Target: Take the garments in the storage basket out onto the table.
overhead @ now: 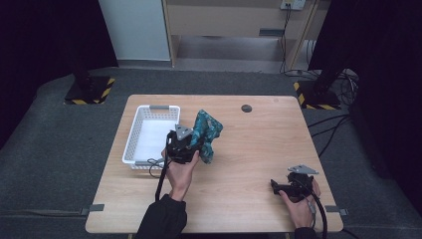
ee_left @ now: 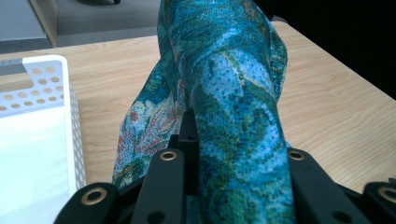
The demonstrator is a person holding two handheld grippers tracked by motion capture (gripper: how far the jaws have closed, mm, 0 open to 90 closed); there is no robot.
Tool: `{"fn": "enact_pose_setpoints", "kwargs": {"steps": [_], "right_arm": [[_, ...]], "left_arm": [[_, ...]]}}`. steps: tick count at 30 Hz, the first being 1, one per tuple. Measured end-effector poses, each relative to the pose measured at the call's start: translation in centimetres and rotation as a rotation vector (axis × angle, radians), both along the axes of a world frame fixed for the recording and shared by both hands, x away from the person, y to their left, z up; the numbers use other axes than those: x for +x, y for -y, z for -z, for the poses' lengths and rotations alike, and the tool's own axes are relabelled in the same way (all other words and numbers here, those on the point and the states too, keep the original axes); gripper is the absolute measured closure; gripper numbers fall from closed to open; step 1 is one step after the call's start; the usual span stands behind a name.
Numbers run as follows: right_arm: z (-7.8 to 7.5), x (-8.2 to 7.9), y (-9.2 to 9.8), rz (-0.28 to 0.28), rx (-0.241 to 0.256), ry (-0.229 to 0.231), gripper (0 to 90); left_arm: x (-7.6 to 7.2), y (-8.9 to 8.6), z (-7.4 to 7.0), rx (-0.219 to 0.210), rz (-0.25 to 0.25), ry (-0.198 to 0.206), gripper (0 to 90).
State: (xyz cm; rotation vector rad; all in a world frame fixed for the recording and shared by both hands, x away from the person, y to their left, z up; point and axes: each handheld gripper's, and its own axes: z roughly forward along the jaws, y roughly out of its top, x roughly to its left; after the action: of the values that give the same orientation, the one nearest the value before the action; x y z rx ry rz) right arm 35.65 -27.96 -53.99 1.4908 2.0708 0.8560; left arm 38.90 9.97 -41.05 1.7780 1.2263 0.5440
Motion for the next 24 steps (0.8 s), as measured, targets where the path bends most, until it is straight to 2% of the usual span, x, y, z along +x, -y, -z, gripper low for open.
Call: {"fn": "enact_pose_setpoints", "kwargs": {"steps": [24], "right_arm": [[0.0, 0.0, 0.0, 0.0, 0.0, 0.0, 0.4]], "left_arm": [[1.1, 2.1, 2.6, 0.027, 0.024, -0.047, 71.1]]}}
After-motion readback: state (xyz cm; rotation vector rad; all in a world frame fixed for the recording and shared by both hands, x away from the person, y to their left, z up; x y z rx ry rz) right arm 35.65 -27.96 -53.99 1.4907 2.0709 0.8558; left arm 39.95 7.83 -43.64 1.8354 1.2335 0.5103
